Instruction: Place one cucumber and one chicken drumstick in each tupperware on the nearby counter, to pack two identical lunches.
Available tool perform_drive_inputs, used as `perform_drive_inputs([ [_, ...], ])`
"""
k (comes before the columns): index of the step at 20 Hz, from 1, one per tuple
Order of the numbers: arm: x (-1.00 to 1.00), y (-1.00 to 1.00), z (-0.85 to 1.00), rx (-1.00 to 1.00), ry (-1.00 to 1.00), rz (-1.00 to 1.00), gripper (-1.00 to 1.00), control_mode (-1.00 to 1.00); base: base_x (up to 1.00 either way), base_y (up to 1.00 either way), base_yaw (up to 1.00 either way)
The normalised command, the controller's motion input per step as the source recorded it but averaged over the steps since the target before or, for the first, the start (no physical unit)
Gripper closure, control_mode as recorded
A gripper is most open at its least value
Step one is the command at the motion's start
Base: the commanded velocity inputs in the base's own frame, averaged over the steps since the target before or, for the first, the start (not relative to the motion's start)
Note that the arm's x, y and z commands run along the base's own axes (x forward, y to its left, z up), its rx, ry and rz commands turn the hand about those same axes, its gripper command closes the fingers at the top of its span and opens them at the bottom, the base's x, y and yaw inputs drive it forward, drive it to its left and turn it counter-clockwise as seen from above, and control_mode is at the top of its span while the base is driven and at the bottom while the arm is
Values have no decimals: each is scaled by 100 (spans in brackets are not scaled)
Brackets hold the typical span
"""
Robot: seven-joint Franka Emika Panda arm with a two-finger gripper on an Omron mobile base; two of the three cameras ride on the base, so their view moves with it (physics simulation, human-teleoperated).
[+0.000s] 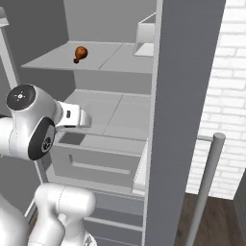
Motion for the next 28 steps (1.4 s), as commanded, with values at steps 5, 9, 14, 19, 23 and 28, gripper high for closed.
perform_drive_inputs([
  [5,-4,0,100,0,-31,19,-100,-100,0,0,0],
  [9,-1,3,100,-1,-20,6,-100,-100,0,0,0],
  [14,0,5,100,-4,-3,0,-100,-100,0,0,0],
  [19,0,3,54,0,-4,0,-100,-100,0,0,0],
  [23,45,33,-57,2,0,-10,-100,-100,0,0,0],
  [28,45,57,-15,1,-1,-11,-100,-100,0,0,0],
])
